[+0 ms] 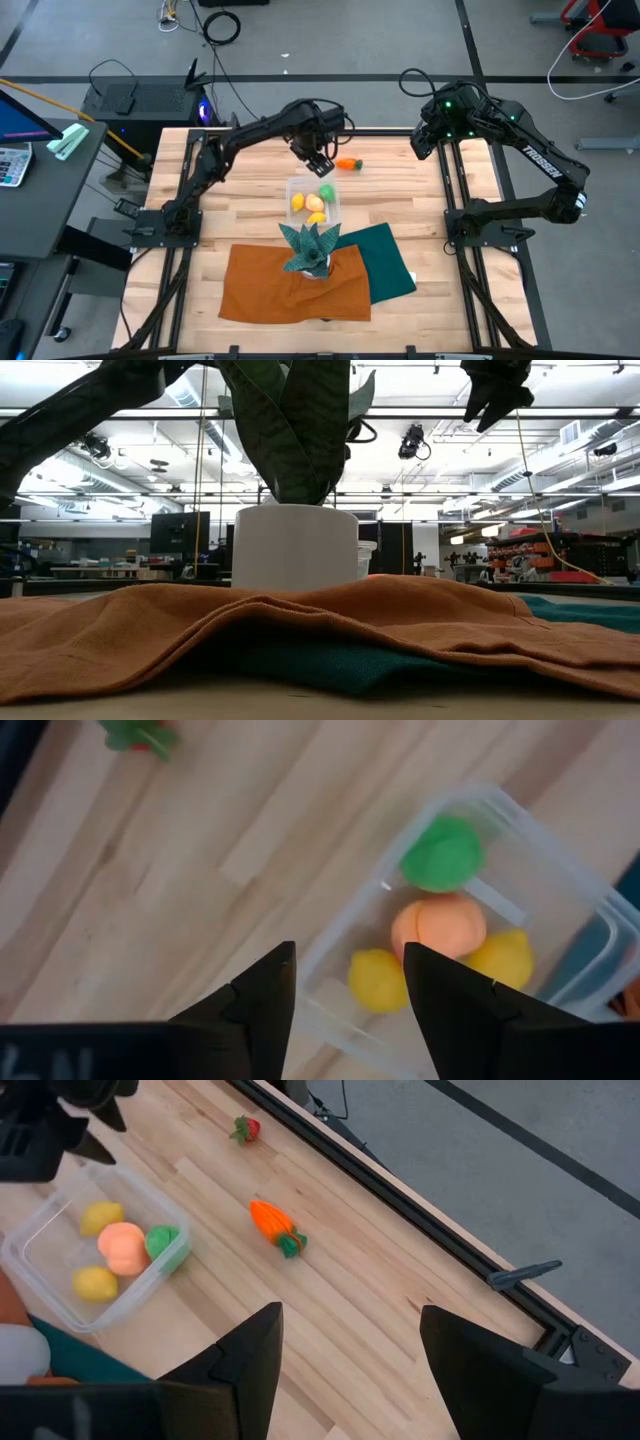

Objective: Pick and placing Produce into tupperware
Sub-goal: Put the red strawberry into the transparent bin

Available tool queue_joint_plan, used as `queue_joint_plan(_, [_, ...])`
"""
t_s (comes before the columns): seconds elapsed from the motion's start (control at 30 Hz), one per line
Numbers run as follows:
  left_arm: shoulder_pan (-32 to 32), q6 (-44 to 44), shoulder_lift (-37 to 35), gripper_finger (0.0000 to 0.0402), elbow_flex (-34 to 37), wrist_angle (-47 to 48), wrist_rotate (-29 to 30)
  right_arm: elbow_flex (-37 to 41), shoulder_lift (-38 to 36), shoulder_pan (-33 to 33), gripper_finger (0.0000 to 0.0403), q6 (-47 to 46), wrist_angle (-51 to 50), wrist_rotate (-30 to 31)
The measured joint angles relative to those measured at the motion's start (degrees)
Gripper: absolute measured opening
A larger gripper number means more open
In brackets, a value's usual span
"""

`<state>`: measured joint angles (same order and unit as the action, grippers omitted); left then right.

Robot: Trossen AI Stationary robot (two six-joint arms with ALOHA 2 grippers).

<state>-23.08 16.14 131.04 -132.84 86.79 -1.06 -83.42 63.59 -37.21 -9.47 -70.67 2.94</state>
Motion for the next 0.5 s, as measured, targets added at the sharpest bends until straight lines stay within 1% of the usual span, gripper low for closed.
queue_joint_plan(0.27, [-2.8,-0.2,0.0,0.0191,0.0,-2.8,0.0,0.0,0.0,0.0,0.0204,-0.2,0.0,0.0])
queue_joint_plan(0.5, [-5.3,2.2,0.0,0.0188,0.0,-10.0,0.0,0.0,0.0,0.0,0.0204,-0.9,0.0,0.0])
